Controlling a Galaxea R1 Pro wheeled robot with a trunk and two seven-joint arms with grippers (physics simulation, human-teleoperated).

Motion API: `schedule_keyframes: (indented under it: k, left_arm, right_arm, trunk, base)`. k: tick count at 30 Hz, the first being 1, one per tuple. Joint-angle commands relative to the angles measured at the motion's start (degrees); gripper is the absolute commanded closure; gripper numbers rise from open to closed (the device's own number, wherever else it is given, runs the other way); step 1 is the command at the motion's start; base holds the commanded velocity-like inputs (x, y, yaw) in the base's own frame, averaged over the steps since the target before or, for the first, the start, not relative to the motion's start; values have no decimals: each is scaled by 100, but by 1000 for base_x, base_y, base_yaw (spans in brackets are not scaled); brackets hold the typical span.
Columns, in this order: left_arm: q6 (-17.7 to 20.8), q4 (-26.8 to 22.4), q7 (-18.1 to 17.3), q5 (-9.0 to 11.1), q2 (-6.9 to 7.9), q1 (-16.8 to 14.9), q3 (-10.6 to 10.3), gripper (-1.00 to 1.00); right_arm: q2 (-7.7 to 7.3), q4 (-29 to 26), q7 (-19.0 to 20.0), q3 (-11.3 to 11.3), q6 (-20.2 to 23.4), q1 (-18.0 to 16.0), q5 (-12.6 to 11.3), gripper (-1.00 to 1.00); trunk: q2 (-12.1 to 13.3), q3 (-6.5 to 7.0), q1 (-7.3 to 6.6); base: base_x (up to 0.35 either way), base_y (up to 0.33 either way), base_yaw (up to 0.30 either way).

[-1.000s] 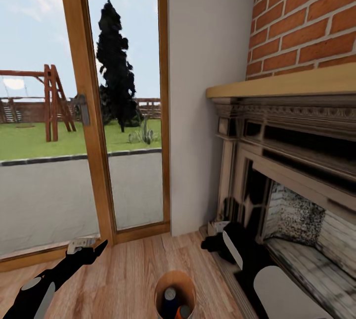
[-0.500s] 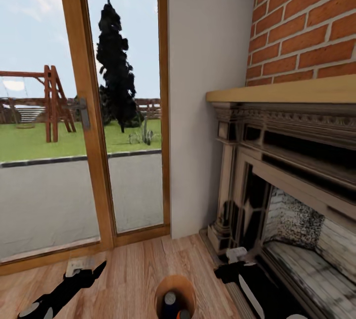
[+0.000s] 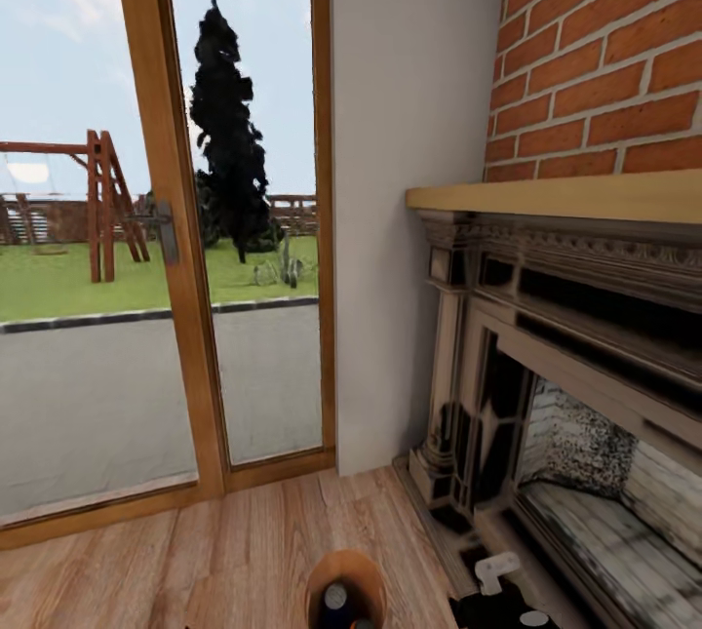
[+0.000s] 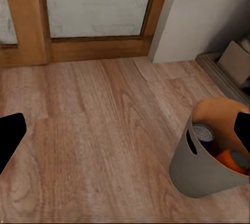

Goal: Put the three can of soda from the living room inside the tash can in the kitchen.

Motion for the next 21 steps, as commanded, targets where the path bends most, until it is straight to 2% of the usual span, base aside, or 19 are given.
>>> schedule_keyframes:
  k: [1, 6, 12, 13, 16, 17, 21]
  left_arm:
    - [-169, 105, 1, 4, 1, 52, 2, -100]
    - [-885, 393, 9, 9, -7, 369, 2, -100]
    - [-1429, 505, 12, 14, -29, 759, 2, -100]
    - [-1617, 520, 13, 17, -40, 895, 2, -100]
    - [-1786, 527, 13, 23, -34, 1013, 8, -100]
    - [-1915, 530, 15, 25, -24, 1076, 14, -100]
    - [-2473, 682, 14, 28, -22, 1174, 23, -100]
  right_arm:
    - [-7, 6, -2, 0, -86, 57, 3, -100]
    - [-25, 35, -25, -1, -720, 336, 120, -100]
    - [-49, 63, -65, -36, -1170, 639, 287, -100]
    - [-84, 171, -75, -43, -1450, 731, 311, -100]
    - [-105, 441, -121, -48, -1858, 788, 324, -100]
    - [-111, 654, -212, -49, -2128, 810, 328, -100]
    - [-124, 1171, -523, -41, -2649, 836, 334, -100]
  trunk:
    - [42, 19, -23]
    - [242, 109, -133]
    - [483, 217, -264]
    - [523, 235, -286]
    - [643, 288, -352]
    - [683, 306, -374]
    - [844, 378, -462]
  base:
    - [0, 0, 0]
    - [0, 0, 0]
    - [0, 0, 0]
    - [0, 0, 0]
    - [0, 0, 0]
    - [0, 0, 0]
    - [0, 0, 0]
